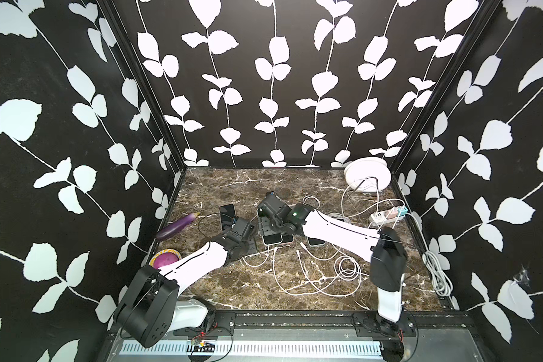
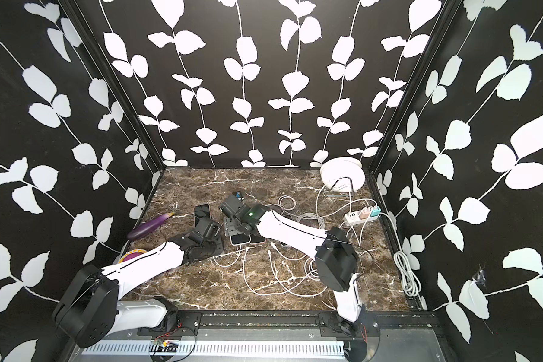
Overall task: Unplug the charging cable from the phone
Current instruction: Place the phone at the center of the board.
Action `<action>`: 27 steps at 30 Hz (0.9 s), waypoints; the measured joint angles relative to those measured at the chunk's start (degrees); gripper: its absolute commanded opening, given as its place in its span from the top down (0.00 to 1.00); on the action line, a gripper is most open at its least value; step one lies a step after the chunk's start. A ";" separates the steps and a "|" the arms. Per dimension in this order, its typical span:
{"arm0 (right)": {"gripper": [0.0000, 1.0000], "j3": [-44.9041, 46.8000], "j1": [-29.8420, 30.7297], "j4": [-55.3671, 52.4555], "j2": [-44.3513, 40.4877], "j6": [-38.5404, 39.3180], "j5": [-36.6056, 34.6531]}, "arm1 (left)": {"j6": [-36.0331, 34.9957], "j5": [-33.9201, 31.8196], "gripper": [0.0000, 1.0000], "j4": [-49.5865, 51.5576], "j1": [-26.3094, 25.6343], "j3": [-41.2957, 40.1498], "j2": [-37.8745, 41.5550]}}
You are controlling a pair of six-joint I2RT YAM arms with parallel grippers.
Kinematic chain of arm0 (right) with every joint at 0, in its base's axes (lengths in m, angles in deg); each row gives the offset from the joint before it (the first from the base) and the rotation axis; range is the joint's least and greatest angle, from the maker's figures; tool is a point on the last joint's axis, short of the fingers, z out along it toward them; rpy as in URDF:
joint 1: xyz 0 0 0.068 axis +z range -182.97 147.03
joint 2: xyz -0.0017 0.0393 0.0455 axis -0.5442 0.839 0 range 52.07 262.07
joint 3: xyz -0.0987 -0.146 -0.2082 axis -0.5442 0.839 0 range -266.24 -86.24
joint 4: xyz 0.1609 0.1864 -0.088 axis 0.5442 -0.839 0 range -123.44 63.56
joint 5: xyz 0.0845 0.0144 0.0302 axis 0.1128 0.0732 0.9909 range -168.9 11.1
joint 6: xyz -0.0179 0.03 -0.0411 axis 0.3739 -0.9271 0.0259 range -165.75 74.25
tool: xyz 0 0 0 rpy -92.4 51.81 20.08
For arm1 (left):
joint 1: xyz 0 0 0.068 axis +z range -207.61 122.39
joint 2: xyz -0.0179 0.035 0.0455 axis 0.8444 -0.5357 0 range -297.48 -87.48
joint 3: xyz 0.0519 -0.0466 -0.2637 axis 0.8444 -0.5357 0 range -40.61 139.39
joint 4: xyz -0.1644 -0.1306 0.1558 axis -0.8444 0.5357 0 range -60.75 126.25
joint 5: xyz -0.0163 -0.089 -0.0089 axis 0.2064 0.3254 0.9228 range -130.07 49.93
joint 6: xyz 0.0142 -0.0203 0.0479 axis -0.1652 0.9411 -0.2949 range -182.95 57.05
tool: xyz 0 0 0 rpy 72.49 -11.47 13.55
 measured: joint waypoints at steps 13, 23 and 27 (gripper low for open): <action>1.00 -22.64 0.20 -8.33 20.61 -5.97 0.72 | 0.59 -6.08 0.78 12.41 0.83 1.99 16.37; 1.00 -29.51 0.13 -15.54 25.88 -8.48 -1.05 | 0.87 -7.48 0.77 20.44 2.89 3.19 17.99; 1.00 -24.33 -0.26 -8.61 25.81 -7.52 1.29 | 0.72 -6.43 0.77 20.50 3.45 3.28 17.77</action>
